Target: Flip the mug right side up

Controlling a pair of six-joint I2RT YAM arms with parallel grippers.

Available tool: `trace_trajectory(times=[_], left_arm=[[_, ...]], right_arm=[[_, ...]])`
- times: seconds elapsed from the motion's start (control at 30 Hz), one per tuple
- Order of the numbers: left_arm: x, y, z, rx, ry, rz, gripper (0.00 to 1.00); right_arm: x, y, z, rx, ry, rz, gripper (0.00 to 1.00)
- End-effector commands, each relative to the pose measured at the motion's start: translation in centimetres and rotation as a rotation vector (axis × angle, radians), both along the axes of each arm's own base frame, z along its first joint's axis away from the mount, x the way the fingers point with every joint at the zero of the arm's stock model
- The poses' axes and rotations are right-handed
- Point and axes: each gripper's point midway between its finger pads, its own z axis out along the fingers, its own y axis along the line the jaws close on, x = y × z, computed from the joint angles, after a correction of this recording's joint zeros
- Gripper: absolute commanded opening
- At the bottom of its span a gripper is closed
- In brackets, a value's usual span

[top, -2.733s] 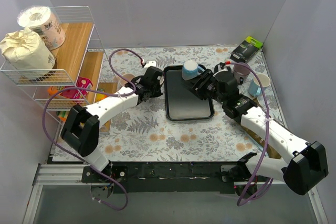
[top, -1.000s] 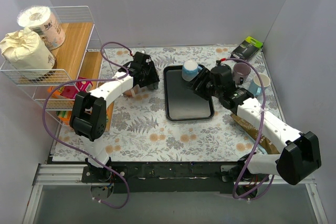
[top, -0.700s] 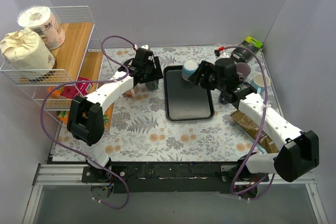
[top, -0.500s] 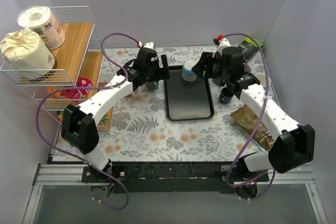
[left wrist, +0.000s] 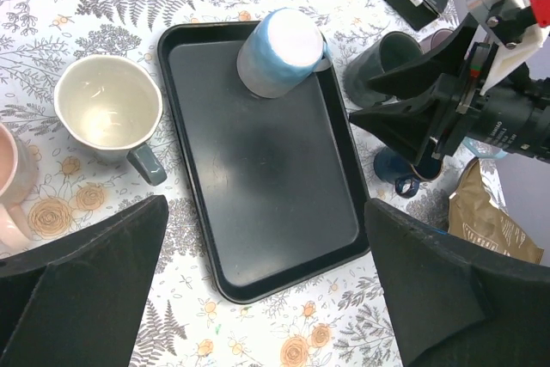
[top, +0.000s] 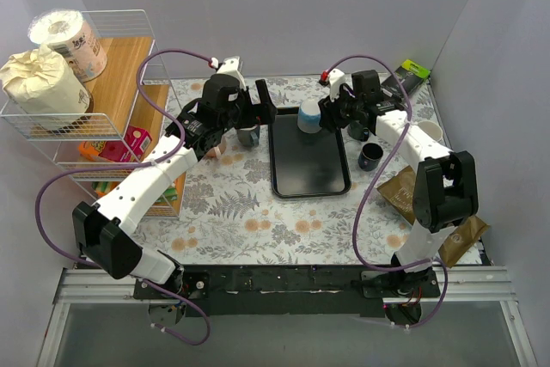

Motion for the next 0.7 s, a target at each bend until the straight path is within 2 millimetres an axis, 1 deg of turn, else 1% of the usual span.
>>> trace_trajectory(times=[0.0, 0.03, 0.07, 0.1, 0.17, 0.2, 0.27, 0.3, 0.37, 0.4, 0.47, 0.5, 0.53, 0.57, 0.6, 0.67], left_arm=[[-1.2, 0.8, 0.3, 0.012, 0.005, -0.006, 0.98], [-1.2, 0.8, 0.2, 0.013, 0.010, -0.005, 0.98], [-1.2, 0.8, 0.2, 0.012, 0.012, -0.002, 0.98], [-1.2, 0.8, 0.1, 0.015, 0.015, -0.002, 0.98], [-1.2, 0.9, -0.1, 0.020, 0.024, 0.005, 0.98], [-1.1, 1.0, -0.2, 0.021, 0.025, 0.006, 0.98], [-1.1, 1.0, -0.6, 0.030, 0.034, 0.010, 0.98], [-1.1, 1.0, -0.8, 0.036, 0.041, 0.008, 0.98], [-1.1, 0.9, -1.2, 0.043, 0.052, 0.007, 0.98], [-0.9, 0.6, -1.5, 0.047, 0.062, 0.000, 0.98], [-0.8, 0.3, -1.8, 0.052, 0.076, -0.011, 0.98], [-0.5, 0.1, -1.6, 0.053, 0.072, -0.018, 0.98], [-0.4, -0.1, -2.2, 0.066, 0.091, -0.022, 0.98], [-0.1, -0.1, -2.4, 0.074, 0.097, -0.019, 0.98], [-0.1, -0.2, -2.6, 0.079, 0.103, -0.023, 0.98], [0.2, -0.4, -2.9, 0.090, 0.111, -0.025, 0.98]], right_arm=[[2.7, -1.1, 1.4, -0.157, -0.167, 0.074, 0.56], [2.7, -1.3, 0.8, -0.181, -0.155, 0.086, 0.55], [3.2, -1.4, 1.2, -0.199, -0.168, 0.090, 0.56], [3.7, -1.9, -0.1, -0.249, -0.160, 0.095, 0.55], [4.2, -2.1, -0.7, -0.286, -0.154, 0.108, 0.54], [4.4, -2.3, -1.7, -0.317, -0.149, 0.131, 0.54], [4.9, -2.3, -2.3, -0.342, -0.165, 0.158, 0.52], [5.0, -2.4, -3.1, -0.351, -0.162, 0.158, 0.52], [5.7, -2.7, -3.6, -0.388, -0.196, 0.150, 0.53], [6.7, -3.2, -3.8, -0.426, -0.229, 0.126, 0.52], [7.7, -3.5, -4.0, -0.459, -0.259, 0.112, 0.53], [8.4, -3.7, -4.2, -0.474, -0.280, 0.096, 0.52], [8.7, -3.7, -4.3, -0.483, -0.288, 0.102, 0.53], [9.0, -3.7, -4.4, -0.497, -0.303, 0.111, 0.52], [9.5, -3.7, -4.9, -0.506, -0.312, 0.107, 0.52], [9.9, -3.5, -5.3, -0.519, -0.315, 0.122, 0.52]])
